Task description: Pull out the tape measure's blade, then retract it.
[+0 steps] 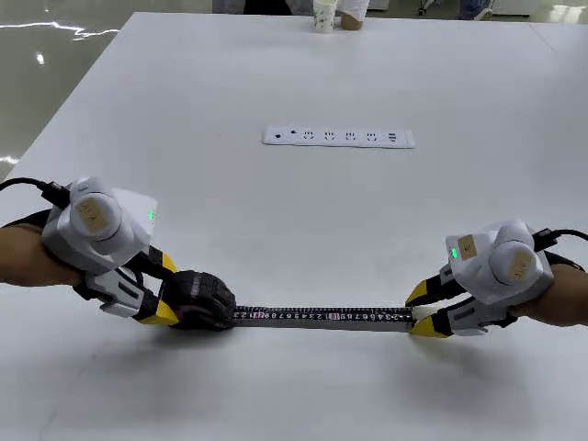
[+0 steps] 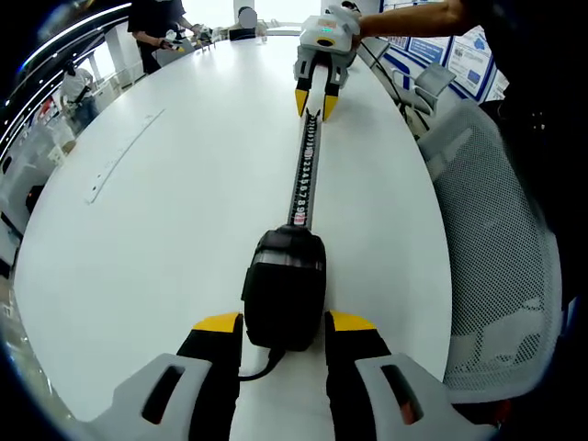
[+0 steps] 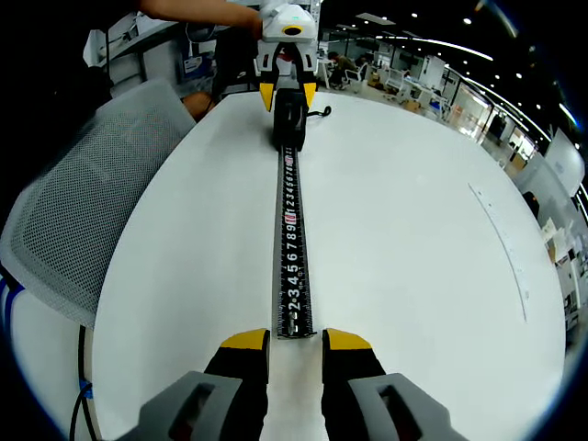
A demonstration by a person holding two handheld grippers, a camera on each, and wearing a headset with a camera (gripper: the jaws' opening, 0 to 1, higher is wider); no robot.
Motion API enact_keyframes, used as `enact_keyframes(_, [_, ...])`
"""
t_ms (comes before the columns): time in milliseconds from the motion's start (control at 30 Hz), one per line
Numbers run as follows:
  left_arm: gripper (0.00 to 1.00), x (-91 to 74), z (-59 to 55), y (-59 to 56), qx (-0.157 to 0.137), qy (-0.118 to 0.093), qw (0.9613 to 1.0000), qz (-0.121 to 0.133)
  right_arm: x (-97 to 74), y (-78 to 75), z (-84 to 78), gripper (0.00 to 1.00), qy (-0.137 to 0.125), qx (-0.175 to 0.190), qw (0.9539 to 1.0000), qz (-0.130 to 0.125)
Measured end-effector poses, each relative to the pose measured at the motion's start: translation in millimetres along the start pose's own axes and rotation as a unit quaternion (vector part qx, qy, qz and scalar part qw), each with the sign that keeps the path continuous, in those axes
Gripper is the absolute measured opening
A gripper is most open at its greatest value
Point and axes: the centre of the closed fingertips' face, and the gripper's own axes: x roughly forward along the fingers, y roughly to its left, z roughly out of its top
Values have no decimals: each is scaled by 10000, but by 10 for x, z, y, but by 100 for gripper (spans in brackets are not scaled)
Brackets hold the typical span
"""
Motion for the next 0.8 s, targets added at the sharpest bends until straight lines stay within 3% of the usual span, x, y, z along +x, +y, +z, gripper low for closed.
enact_keyframes(600, [50, -65, -56, -65, -426, -171, 9987, 224, -86, 59, -32, 31, -13, 280, 9993, -234])
enact_keyframes(800, [56, -104, -22, -94, -694, -412, 9962, 340, -113, 63, -46, 37, -114, 497, 9979, -395])
